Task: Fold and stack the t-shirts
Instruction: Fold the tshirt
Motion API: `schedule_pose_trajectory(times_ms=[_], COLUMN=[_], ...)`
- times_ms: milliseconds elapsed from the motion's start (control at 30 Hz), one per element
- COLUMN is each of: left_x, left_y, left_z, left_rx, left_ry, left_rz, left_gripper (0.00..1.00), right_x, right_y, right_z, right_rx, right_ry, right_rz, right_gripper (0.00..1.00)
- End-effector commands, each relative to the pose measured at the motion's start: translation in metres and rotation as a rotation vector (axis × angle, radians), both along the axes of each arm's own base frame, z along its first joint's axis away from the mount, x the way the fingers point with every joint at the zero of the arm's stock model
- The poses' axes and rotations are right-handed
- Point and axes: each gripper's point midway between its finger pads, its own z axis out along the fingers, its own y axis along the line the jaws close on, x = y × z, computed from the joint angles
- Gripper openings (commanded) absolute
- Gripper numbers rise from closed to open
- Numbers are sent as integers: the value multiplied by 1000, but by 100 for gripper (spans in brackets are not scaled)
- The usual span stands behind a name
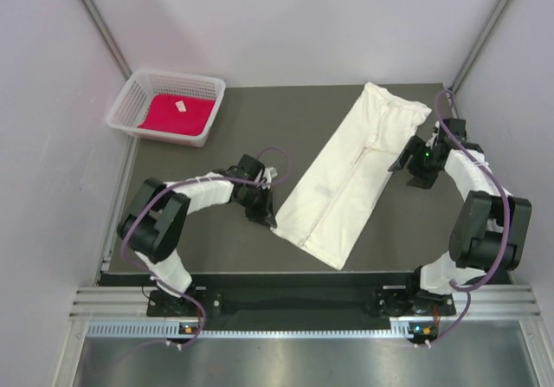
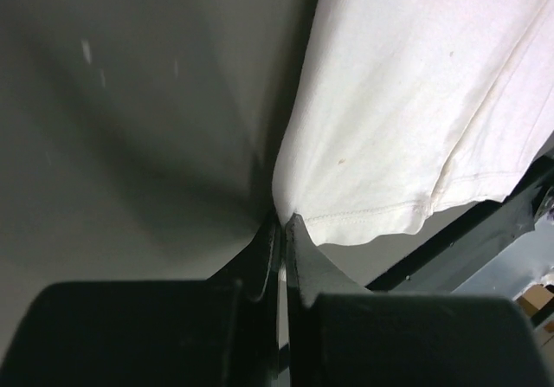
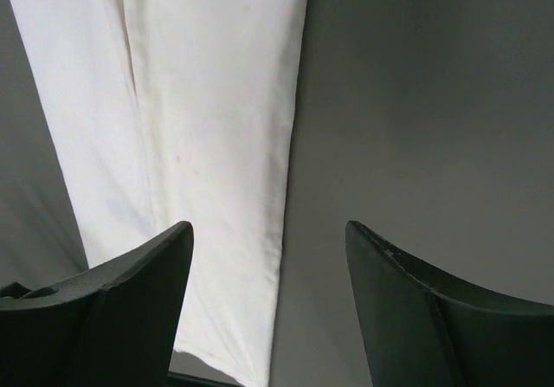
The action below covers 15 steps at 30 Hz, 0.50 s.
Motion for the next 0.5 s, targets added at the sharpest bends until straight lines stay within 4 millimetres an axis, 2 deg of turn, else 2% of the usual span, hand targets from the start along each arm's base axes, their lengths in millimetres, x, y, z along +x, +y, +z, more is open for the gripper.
schedule_pose_trajectory(times_ms=[0, 67, 133, 167, 200, 233, 267, 300, 400, 433, 467], left_x=[-47, -64, -69, -74, -75, -79, -83, -83, -89, -93, -95], left_y=[16, 21, 22, 26, 26, 26, 29, 29, 34, 37, 39], left_z=[-4, -4, 9, 10, 20, 24, 23, 33, 42, 42, 41], left_rx=[29, 24, 2, 5, -21, -28, -25, -48, -68, -60, -54], left_ry=[68, 90, 60, 60, 31, 39, 39, 5, -17, -6, -4], left_rz=[28, 60, 87, 101, 112, 132, 143, 152, 176, 184, 190], left_gripper=[0, 0, 0, 0, 0, 0, 0, 0, 0, 1, 7], right_x=[38, 46, 60, 65, 71, 81, 91, 98, 130, 137, 144], right_y=[-10, -12, -14, -15, -17, -20, -23, -24, -29, -31, -33], right_z=[23, 16, 19, 11, 11, 16, 10, 10, 12, 12, 2], right_rx=[-5, 1, 4, 6, -1, -8, -10, -10, -4, -9, -11], right_ry=[-135, -127, -147, -130, -135, -158, -162, -173, -237, -251, -246], right_rz=[-38, -47, -52, -54, -56, -59, -63, -66, -72, -77, -84], right_gripper=[71, 71, 71, 71, 71, 71, 71, 70, 66, 66, 64])
